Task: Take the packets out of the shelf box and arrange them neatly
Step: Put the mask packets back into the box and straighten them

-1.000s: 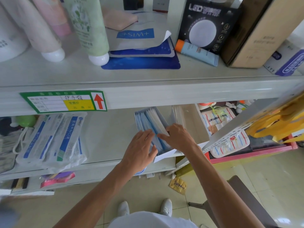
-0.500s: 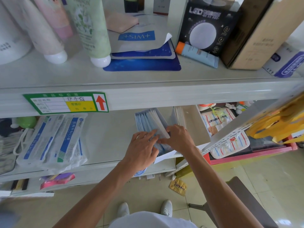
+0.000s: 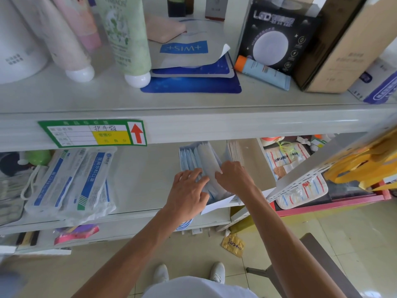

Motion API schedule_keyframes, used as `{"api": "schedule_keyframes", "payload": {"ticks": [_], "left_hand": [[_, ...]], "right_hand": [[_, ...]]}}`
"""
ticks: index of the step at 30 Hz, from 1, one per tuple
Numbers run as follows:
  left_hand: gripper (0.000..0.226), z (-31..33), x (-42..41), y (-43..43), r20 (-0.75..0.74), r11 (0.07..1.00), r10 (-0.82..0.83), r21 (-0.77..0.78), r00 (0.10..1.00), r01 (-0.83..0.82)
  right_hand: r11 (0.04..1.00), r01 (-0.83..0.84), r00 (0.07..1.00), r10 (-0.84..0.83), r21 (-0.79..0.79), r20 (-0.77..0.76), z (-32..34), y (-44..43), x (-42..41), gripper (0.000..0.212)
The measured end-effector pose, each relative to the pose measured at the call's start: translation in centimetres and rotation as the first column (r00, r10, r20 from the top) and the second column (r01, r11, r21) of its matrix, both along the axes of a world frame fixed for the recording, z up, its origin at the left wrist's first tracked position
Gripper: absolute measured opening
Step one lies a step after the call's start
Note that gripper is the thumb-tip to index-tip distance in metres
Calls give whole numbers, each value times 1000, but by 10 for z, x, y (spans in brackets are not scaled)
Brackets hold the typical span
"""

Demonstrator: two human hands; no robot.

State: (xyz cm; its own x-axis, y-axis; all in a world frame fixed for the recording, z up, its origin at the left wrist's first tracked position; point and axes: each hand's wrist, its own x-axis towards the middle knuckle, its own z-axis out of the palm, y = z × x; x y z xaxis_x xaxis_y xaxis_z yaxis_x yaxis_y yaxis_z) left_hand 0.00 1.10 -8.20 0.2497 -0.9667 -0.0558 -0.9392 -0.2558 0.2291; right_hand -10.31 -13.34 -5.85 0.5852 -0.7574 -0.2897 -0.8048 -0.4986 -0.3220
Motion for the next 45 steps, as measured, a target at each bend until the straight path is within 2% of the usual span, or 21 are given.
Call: {"api": "schedule_keyframes", "payload": {"ticks": [6,9,12,15,18,21,26,28,31,34,38,41,45], "left_hand": [[53,0,-4,-1,-27,999,-16,-32,1000,15],[52,-1,-2,-2,-18,999,-13,-30,1000,13],[50,-3,0,-4,8,1000,-16,-19,1000,16],[50,-4,2,-8,21,999,-31,-23,999,31],[52,-5,3,-12,16,998,-64,-12,998,64],[57,-8,2,-16,-15,997,-74,11,997,74],[55,-8,3,-21,-49,996,-91,17,995,92],[49,-8,3,-22,-36,996,-82,15,996,83],[45,-8,2,-22,-47,998,-70,-9,996,69],[43,-5,4,-20,-74,997,-69,-40,995,67],[39,-2,7,-15,-125,993,-72,-104,990,59],[35,1,8,-10,-159,983,-77,-174,984,48],[29,2,5,-6,-115,978,-38,-210,993,14]], "right_hand": [[986,-46,993,28,-157,-112,0,13,9,20],[986,-65,988,42,-155,-146,3,16,12,19],[996,-2,1000,1,-90,-21,12,16,11,20],[995,33,995,-24,-95,101,27,17,2,21],[987,141,966,-121,-71,230,43,15,-15,22],[960,260,930,-221,-100,295,62,6,-37,22],[907,379,878,-290,-183,381,87,-12,-82,21],[883,408,878,-308,-233,367,91,-21,-95,19],[893,368,919,-306,-261,249,87,-33,-105,18],[922,317,947,-294,-223,132,78,-38,-99,17],[926,332,942,-334,-182,20,76,-46,-81,11],[914,366,928,-371,-177,3,82,-57,-68,2],[923,321,942,-335,-212,-30,82,-66,-50,17]]}}
